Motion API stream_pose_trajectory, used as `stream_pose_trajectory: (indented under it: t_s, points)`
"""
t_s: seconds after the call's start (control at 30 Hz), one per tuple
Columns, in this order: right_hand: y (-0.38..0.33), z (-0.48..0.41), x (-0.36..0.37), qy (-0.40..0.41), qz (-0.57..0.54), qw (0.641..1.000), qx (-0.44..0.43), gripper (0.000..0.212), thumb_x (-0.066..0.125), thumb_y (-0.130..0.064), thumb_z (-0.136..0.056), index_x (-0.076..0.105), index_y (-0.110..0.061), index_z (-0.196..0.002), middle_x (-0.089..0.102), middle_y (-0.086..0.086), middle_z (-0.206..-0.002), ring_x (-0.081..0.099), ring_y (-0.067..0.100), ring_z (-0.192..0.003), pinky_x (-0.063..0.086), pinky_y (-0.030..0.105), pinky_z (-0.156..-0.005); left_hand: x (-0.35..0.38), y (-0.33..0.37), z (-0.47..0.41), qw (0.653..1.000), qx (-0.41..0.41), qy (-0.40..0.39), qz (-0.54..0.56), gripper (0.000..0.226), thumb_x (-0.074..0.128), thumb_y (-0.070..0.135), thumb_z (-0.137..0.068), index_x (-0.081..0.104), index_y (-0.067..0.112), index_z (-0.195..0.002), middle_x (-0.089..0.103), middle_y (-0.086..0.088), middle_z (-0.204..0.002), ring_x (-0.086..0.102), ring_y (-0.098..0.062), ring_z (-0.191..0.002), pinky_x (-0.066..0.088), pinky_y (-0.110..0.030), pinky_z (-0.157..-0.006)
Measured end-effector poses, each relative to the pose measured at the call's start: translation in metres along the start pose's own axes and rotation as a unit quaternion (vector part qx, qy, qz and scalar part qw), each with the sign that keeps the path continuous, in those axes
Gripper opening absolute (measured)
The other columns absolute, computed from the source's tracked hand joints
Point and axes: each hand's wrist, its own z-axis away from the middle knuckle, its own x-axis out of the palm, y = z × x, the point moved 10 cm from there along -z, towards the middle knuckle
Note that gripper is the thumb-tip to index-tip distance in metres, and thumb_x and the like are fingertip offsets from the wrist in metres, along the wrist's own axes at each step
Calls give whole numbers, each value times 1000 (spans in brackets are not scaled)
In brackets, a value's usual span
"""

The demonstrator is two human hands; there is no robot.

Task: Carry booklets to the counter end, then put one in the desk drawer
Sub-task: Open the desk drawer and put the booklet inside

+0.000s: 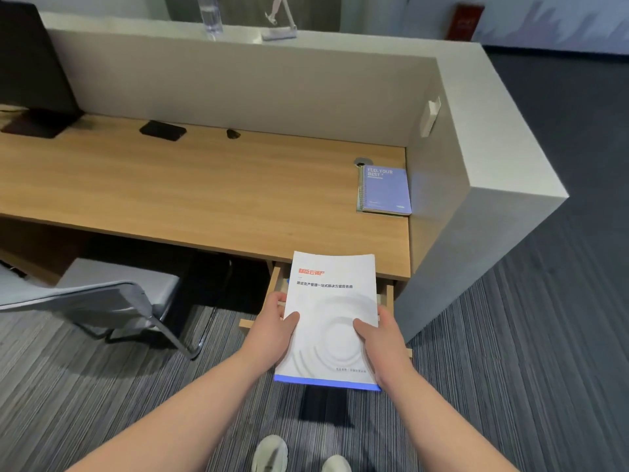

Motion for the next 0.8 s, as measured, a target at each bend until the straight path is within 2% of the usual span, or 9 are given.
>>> stream_pose_trajectory:
  t_s: [0.07, 0.17, 0.3, 0.37, 0.47, 0.57, 0.63, 0.73, 0.8]
  points:
    - [-2, 0, -1, 5, 12, 1000, 8, 32, 52, -2, -94, 59, -24, -117, 72, 5, -112, 73, 30, -101, 60, 55, -90, 1, -1, -3, 1000, -2, -1, 1, 25, 54, 22, -101, 38, 29, -120, 68, 8, -105, 67, -7, -86, 51, -29, -68]
    - [-4, 0, -4, 7, 30, 999, 20, 37, 44, 1, -94, 56, -19, -124, 71, 5, -111, 72, 29, -99, 62, 47, -84, 7, -7, -8, 1000, -13, -12, -4, 25, 54, 20, -101, 39, 28, -120, 67, 7, -102, 68, -12, -90, 55, -37, -81]
    - [6, -6, -9, 4, 76, 996, 43, 42, 41, 3, -95, 53, -16, -130, 69, 3, -107, 70, 27, -93, 62, 37, -67, 24, -19, -13, 997, -40, -56, -28, 37, 55, 11, -99, 43, 18, -134, 66, 0, -105, 63, -8, -84, 47, -23, -60]
    - [15, -12, -10, 3, 99, 994, 54, 39, 43, 4, -96, 53, -14, -129, 67, 1, -104, 69, 24, -90, 58, 31, -61, 29, -28, -17, 996, -53, -62, -41, 41, 55, 10, -99, 44, 14, -138, 65, -1, -105, 62, -6, -82, 45, -21, -57]
    - [22, -20, -12, 14, 123, 991, 49, 30, 51, 2, -96, 53, -16, -120, 65, -3, -96, 68, 18, -84, 55, 26, -59, 33, -37, -28, 995, -60, -60, -55, 42, 55, 11, -99, 45, 13, -140, 64, 1, -103, 62, -6, -81, 45, -21, -58]
    - [30, -35, -12, 26, 130, 990, 51, 31, 55, 1, -95, 55, -16, -120, 67, -2, -96, 68, 20, -86, 54, 25, -59, 38, -42, -45, 994, -58, -58, -69, 42, 54, 14, -100, 45, 14, -141, 63, 1, -107, 62, -11, -85, 46, -23, -60]
    - [35, -47, -11, 29, 135, 989, 61, 31, 53, 3, -94, 56, -16, -118, 68, -1, -97, 69, 18, -85, 55, 25, -59, 40, -45, -56, 993, -57, -58, -81, 43, 54, 15, -100, 44, 14, -143, 62, 1, -110, 62, -15, -89, 46, -22, -61]
    - [46, -67, -9, 29, 148, 985, 83, 37, 48, 3, -92, 60, -12, -124, 71, 5, -104, 71, 23, -90, 61, 32, -67, 45, -48, -75, 992, -55, -61, -95, 42, 52, 13, -101, 44, 13, -143, 60, 1, -109, 60, -11, -85, 43, -19, -57]
    - [51, -80, -6, 29, 160, 982, 97, 40, 47, 3, -91, 60, -10, -127, 72, 8, -107, 70, 24, -88, 60, 32, -65, 48, -53, -88, 991, -63, -64, -103, 41, 51, 13, -102, 44, 13, -142, 60, 0, -112, 60, -11, -84, 43, -20, -56]
